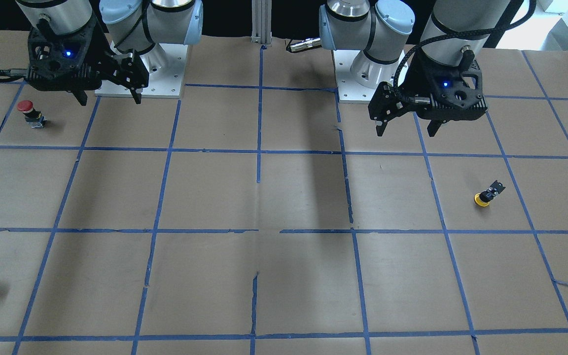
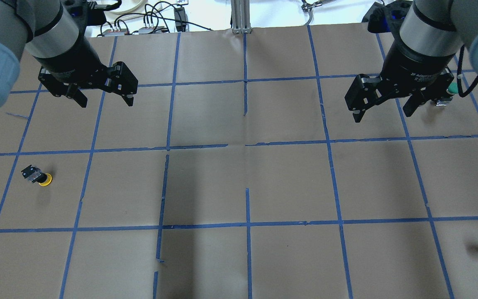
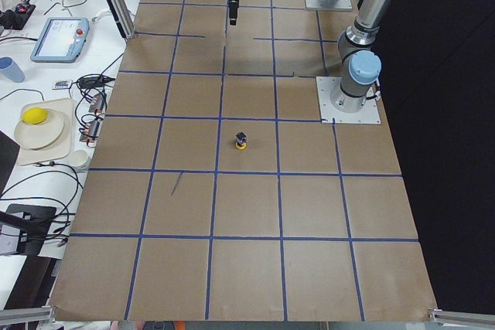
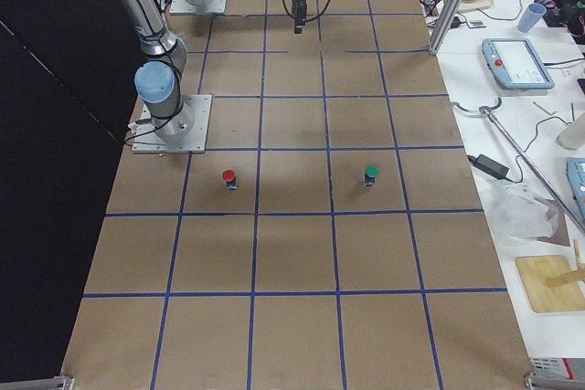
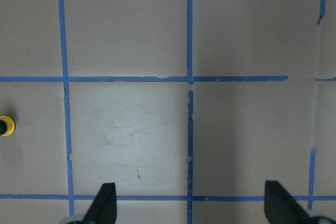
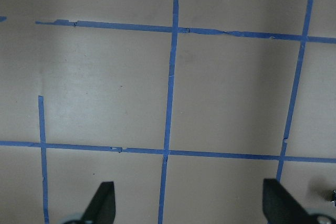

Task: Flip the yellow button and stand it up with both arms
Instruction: 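Move the left gripper down toward the yellow button lying on its side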

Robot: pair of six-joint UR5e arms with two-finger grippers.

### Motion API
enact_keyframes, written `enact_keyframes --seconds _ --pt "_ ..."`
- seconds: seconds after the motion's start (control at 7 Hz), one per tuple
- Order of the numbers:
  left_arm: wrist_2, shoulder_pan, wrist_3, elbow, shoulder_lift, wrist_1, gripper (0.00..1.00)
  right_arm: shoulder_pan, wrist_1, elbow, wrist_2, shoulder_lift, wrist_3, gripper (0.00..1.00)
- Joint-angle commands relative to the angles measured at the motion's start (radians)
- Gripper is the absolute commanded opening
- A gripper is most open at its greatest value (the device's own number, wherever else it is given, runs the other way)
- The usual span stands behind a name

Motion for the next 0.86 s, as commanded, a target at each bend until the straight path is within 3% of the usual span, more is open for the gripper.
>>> enact_keyframes --seconds 0.0,0.43,0.71 --pt "0.003 0.001 0.016 0.003 -0.007 -0.001 1.0 0.0 -0.001 0.0 -0.001 0.0 0.001 1.0" --pt "0.019 0.038 0.193 -0.029 0.001 -0.021 0.99 0.0 -0.004 0.0 -0.001 0.0 -0.001 1.0" --pt "0.029 0.201 0.317 -0.115 0.003 -0.007 0.97 0.0 0.0 0.0 -0.001 0.0 -0.001 1.0"
